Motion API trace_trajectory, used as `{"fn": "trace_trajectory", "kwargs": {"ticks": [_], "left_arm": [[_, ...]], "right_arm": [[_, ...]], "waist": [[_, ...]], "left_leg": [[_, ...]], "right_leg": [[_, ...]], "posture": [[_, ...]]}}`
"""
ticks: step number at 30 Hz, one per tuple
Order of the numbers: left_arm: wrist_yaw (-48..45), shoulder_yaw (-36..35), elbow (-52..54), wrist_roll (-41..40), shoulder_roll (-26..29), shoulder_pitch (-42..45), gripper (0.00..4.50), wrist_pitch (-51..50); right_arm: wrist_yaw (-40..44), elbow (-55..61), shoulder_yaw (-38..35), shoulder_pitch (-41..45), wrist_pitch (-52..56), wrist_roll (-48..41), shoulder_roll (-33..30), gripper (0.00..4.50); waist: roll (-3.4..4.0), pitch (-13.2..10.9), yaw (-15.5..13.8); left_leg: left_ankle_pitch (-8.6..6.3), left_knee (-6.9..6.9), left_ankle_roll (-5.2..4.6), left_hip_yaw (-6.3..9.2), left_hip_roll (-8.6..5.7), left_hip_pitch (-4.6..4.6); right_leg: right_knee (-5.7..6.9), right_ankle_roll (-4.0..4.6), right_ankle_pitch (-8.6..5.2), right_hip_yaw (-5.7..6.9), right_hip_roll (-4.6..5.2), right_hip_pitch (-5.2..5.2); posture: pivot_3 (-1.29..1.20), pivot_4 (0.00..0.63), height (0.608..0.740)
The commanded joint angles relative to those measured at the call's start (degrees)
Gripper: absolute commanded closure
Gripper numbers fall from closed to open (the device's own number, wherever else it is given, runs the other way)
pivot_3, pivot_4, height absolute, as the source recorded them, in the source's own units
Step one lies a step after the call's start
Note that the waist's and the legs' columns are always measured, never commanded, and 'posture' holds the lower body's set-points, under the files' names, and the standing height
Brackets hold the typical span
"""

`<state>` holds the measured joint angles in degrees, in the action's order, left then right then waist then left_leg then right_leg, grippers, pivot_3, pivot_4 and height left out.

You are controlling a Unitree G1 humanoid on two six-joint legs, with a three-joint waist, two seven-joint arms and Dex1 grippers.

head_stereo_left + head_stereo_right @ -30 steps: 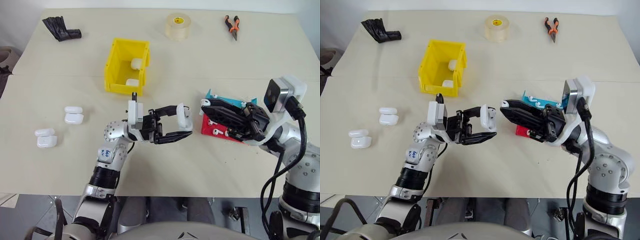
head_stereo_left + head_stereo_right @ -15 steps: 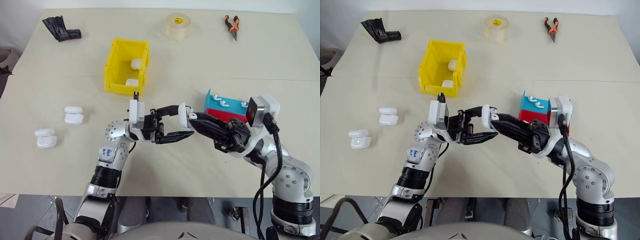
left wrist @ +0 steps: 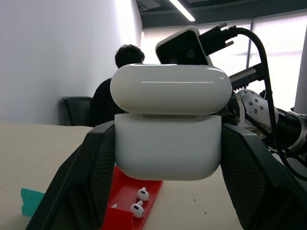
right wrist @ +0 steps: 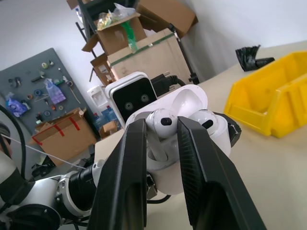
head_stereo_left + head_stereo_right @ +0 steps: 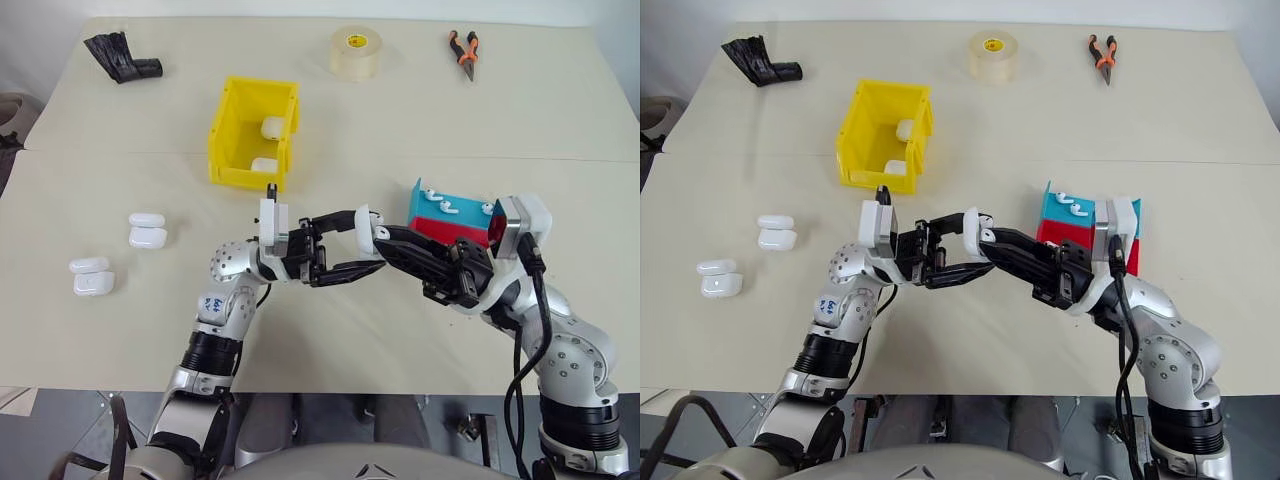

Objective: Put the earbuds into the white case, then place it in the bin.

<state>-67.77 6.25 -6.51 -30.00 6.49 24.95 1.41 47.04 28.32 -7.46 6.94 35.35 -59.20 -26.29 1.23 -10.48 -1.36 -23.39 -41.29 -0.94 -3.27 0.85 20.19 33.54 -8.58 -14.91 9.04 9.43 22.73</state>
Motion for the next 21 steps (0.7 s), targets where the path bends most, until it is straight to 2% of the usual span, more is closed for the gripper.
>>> {"fn": "trace_trajectory", "kwargs": {"ticks": [1,5,8,12,15,19,21], "left_arm": [[-0.38,-0.29,2.09,-1.64,-1.18,1.74,1.69,1.08],[-0.54,-0.31,1.82,-1.54,-1.45,1.82,1.69,1.20],[-0.68,-0.37,1.76,-1.53,-1.52,1.81,1.69,0.98],[-0.75,-0.44,3.08,-1.67,0.34,1.20,1.69,-1.80],[-0.57,-0.95,3.62,-0.75,1.95,0.92,1.69,-1.99],[1.88,0.20,3.45,5.66,7.03,1.85,1.69,-1.84],[3.51,2.25,3.06,10.88,9.74,3.39,1.69,-1.37]], "right_arm": [[-1.50,-0.89,-0.75,0.10,2.00,-0.75,-1.68,3.58],[-0.71,-0.47,-1.29,1.37,5.54,-5.98,-3.67,2.37],[-1.13,-0.53,-2.22,2.38,4.80,-5.95,-3.87,1.34],[2.11,-2.01,-5.28,1.62,2.59,-2.16,-7.93,0.01],[5.27,-3.43,-6.46,0.02,0.07,1.99,-11.21,0.01],[8.22,-6.07,-6.68,-0.06,-0.27,6.09,-16.46,0.01],[10.49,-6.85,-5.49,0.84,-1.91,8.31,-17.56,0.61]], "waist": [[0.00,0.00,0.00],[0.00,0.00,-0.03],[0.00,0.00,-0.02],[-0.01,0.00,-0.13],[-0.01,0.00,-0.09],[-0.01,0.00,-0.04],[-0.02,-0.01,-0.04]], "left_leg": [[0.00,0.00,0.00,0.00,0.00,0.00],[0.00,0.00,0.00,0.01,0.00,0.00],[0.00,0.00,0.00,0.00,0.00,0.00],[0.00,0.00,-0.01,0.00,0.00,0.01],[-0.01,0.00,-0.01,0.00,0.00,0.02],[0.00,0.02,-0.01,-0.03,0.01,-0.01],[0.00,0.03,-0.01,-0.04,0.01,-0.02]], "right_leg": [[0.00,0.00,0.00,0.00,0.00,0.00],[0.00,0.00,0.00,0.00,0.00,0.00],[-0.01,0.00,0.00,0.00,0.00,0.00],[-0.01,0.00,0.00,0.00,0.00,0.00],[-0.02,0.00,0.00,0.00,0.00,0.00],[-0.03,0.00,0.00,-0.01,0.00,0.00],[-0.03,0.00,0.00,-0.01,0.00,0.00]], "posture": [[0.00,0.150,0.740],[0.00,0.150,0.740],[0.00,0.150,0.740],[0.00,0.150,0.740],[0.00,0.150,0.740],[0.00,0.150,0.740],[0.00,0.150,0.740]]}}
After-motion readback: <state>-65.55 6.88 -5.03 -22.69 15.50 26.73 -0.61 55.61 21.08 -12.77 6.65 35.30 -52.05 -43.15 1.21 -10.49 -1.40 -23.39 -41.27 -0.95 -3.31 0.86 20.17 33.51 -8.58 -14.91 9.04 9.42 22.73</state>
